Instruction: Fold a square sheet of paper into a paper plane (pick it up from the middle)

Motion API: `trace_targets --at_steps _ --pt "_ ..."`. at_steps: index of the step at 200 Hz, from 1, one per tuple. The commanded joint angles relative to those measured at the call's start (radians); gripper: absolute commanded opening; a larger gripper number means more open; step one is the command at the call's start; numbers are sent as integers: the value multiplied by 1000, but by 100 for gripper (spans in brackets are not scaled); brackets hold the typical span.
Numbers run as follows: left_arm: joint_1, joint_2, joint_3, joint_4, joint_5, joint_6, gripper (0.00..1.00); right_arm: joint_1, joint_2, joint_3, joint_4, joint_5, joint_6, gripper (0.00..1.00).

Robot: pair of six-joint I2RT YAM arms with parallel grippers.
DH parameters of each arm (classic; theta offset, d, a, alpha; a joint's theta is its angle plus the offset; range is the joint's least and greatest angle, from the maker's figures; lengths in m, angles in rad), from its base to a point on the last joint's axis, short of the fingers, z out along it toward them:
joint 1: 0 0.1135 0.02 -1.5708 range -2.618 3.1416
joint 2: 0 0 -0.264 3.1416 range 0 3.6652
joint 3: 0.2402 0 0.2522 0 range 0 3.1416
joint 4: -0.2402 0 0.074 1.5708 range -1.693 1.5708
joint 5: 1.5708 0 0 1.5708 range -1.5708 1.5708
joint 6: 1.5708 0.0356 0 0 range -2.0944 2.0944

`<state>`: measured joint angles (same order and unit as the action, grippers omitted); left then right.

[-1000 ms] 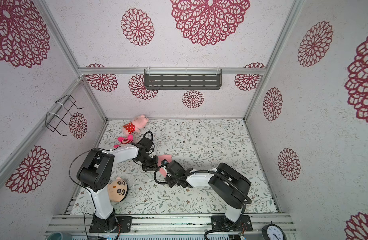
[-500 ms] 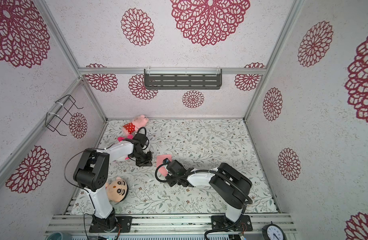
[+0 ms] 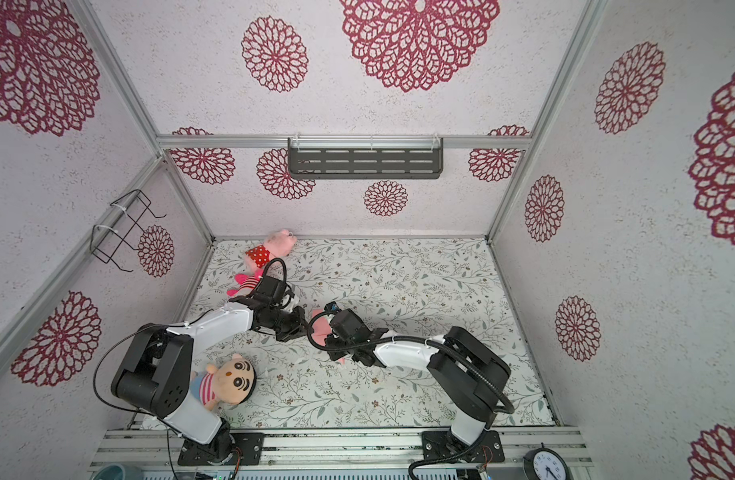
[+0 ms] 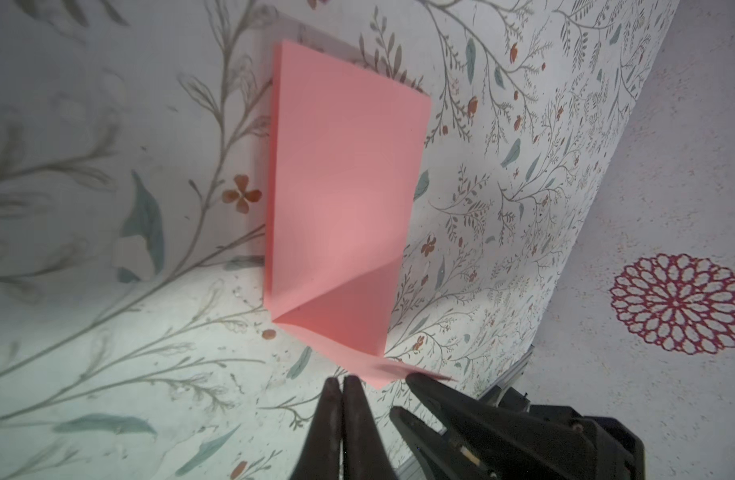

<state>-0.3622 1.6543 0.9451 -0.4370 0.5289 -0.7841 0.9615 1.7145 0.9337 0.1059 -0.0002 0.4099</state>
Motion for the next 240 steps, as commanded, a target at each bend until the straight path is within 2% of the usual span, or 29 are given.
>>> trace_targets --at_steps 1,94,127,190,240 --pt "-21 32 -2 92 44 -32 5 4 29 30 -15 10 -8 21" --pt "-58 162 17 119 49 -38 1 3 107 54 -38 1 -34 20" --pt "-57 183 26 77 0 -40 0 5 109 42 -64 -10 -69 18" --pt "-59 221 46 -47 -121 -33 0 43 54 -28 -163 24 -152 11" --pt "-58 223 57 -53 -108 -34 0 76 -5 -138 -189 -6 -125 9"
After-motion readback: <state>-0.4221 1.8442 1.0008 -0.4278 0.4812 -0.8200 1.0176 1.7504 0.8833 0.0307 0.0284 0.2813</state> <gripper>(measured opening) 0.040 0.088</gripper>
